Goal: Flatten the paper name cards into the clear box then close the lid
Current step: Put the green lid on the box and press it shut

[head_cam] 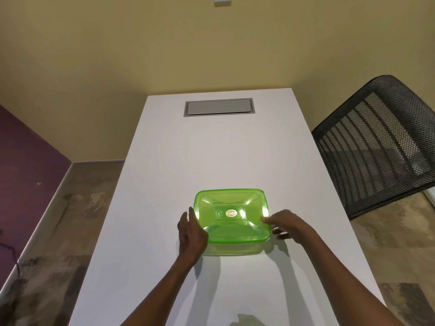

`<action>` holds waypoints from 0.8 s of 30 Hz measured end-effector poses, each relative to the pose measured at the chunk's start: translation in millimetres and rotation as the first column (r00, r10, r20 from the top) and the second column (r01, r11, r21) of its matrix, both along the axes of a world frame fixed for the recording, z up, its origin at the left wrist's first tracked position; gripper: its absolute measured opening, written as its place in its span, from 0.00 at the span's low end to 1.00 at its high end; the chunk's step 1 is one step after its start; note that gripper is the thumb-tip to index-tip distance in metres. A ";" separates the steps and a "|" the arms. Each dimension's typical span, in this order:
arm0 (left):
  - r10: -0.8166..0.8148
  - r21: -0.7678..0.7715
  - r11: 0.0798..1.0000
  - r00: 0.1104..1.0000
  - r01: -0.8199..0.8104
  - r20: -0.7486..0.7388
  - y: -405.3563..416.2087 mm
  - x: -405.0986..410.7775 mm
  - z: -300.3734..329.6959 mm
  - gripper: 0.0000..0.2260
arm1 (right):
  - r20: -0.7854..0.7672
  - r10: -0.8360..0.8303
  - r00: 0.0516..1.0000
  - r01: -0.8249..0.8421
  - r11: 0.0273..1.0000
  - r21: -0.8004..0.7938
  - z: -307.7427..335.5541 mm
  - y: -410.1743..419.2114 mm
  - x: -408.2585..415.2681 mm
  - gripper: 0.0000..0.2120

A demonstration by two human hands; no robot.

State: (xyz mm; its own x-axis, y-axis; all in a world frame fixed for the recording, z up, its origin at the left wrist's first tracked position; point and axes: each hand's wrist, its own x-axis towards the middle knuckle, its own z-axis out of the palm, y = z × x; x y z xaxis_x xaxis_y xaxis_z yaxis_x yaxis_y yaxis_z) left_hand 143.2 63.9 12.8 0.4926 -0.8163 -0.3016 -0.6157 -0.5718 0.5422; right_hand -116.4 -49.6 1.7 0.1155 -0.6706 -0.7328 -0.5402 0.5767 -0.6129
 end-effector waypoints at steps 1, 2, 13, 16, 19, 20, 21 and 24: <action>-0.002 -0.045 0.999 1.000 0.002 0.015 -2.9 -6.1 2.8 0.28 | 0.000 -0.043 0.999 0.043 0.998 -0.035 -0.2 -6.5 0.7 0.27; -0.020 -0.111 0.993 0.999 0.025 0.051 -6.4 -11.6 2.9 0.27 | -0.006 -0.084 0.996 0.083 0.992 -0.095 -0.6 -13.7 2.2 0.28; -0.595 0.126 0.803 0.769 0.583 0.236 -38.8 -58.7 -20.0 0.44 | -0.023 -0.179 0.984 0.166 0.950 -0.265 -16.9 -61.4 35.2 0.22; -0.607 0.168 0.795 0.761 0.583 0.230 -41.8 -58.9 -24.0 0.43 | 0.021 -0.243 0.970 0.242 0.947 -0.211 -14.4 -67.6 38.5 0.18; -0.604 0.151 0.797 0.760 0.585 0.240 -42.0 -58.9 -30.1 0.42 | 0.002 -0.267 0.964 0.263 0.950 -0.170 -14.9 -74.3 39.3 0.15; -0.600 0.150 0.799 0.762 0.582 0.243 -42.1 -58.5 -33.0 0.42 | -0.025 -0.268 0.963 0.260 0.951 -0.168 -16.3 -75.3 40.8 0.16; -0.600 0.160 0.800 0.762 0.579 0.244 -42.1 -58.3 -35.6 0.41 | -0.049 -0.271 0.961 0.259 0.950 -0.175 -16.1 -75.5 43.2 0.16; -0.616 0.172 0.787 0.752 0.592 0.233 -45.1 -58.5 -37.8 0.39 | -0.137 -0.279 0.950 0.243 0.941 -0.236 -19.2 -74.5 49.7 0.14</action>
State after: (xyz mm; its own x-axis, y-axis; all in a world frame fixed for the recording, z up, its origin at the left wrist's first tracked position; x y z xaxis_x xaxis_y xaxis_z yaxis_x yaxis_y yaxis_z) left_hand 84.6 18.8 -25.0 -0.0254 -0.9490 -0.3142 -0.9585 -0.0662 0.2773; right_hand -66.7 -124.1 -17.5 -0.1954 -0.8032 -0.5628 -0.4928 0.5766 -0.6517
